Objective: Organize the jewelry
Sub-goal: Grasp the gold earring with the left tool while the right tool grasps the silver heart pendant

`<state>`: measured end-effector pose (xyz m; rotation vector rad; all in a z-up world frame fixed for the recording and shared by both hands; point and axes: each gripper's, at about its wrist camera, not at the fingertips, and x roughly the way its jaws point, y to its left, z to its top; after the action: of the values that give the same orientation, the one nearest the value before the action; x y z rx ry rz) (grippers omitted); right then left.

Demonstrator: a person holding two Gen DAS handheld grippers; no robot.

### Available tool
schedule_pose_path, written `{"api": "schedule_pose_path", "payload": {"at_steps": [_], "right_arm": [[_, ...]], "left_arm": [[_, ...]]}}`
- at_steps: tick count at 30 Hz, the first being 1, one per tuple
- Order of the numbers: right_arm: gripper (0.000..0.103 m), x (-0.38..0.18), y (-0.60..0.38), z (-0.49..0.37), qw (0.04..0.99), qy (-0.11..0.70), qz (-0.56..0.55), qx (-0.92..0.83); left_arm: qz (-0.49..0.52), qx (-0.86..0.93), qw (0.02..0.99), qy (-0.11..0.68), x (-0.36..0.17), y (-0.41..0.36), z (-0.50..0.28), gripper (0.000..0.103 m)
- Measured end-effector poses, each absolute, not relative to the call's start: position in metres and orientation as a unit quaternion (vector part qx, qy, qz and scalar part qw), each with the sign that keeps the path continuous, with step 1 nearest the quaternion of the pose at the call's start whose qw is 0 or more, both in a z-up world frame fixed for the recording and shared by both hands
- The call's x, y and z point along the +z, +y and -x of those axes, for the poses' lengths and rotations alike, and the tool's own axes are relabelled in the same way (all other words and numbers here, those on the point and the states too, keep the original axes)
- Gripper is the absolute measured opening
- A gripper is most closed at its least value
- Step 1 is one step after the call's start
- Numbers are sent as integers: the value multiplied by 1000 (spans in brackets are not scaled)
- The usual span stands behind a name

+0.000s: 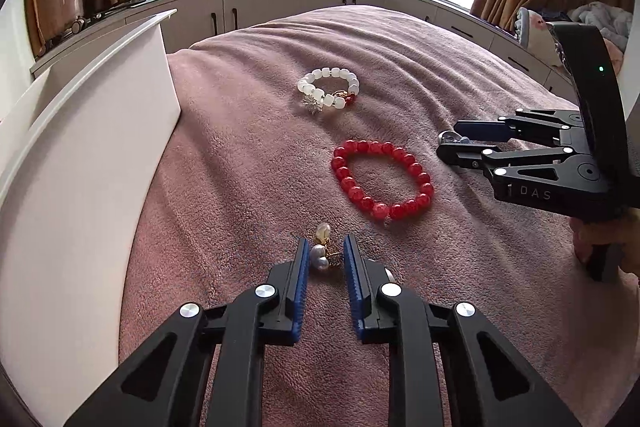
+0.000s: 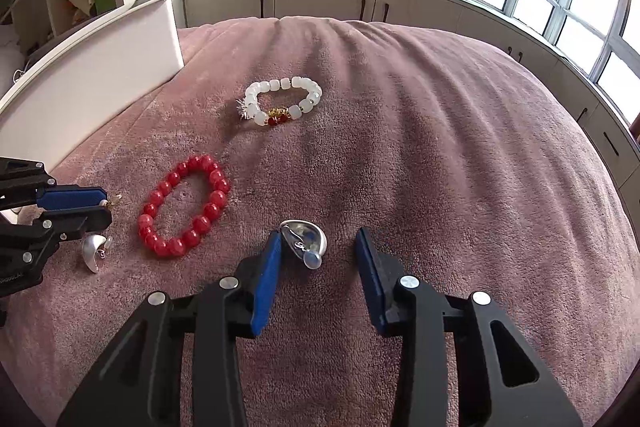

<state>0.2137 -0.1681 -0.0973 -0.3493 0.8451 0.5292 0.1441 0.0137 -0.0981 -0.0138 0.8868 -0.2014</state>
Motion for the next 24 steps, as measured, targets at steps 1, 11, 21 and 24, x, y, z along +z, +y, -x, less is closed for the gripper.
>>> {"api": "schedule_pose_path", "payload": {"at_steps": [1, 11, 21, 24], "right_arm": [[25, -97, -168, -213, 863, 402, 168, 254], [21, -93, -176, -213, 866, 404, 144, 256], [21, -60, -186, -194, 876, 393, 101, 259], [21, -41, -181, -186, 879, 384, 88, 267]], "left_arm": [[3, -99, 898, 429, -98, 13, -144, 22], [10, -103, 903, 418, -83, 16, -146, 22], [29, -99, 927, 360, -18, 25, -148, 22], [35, -99, 936, 336, 9, 34, -141, 22]]}}
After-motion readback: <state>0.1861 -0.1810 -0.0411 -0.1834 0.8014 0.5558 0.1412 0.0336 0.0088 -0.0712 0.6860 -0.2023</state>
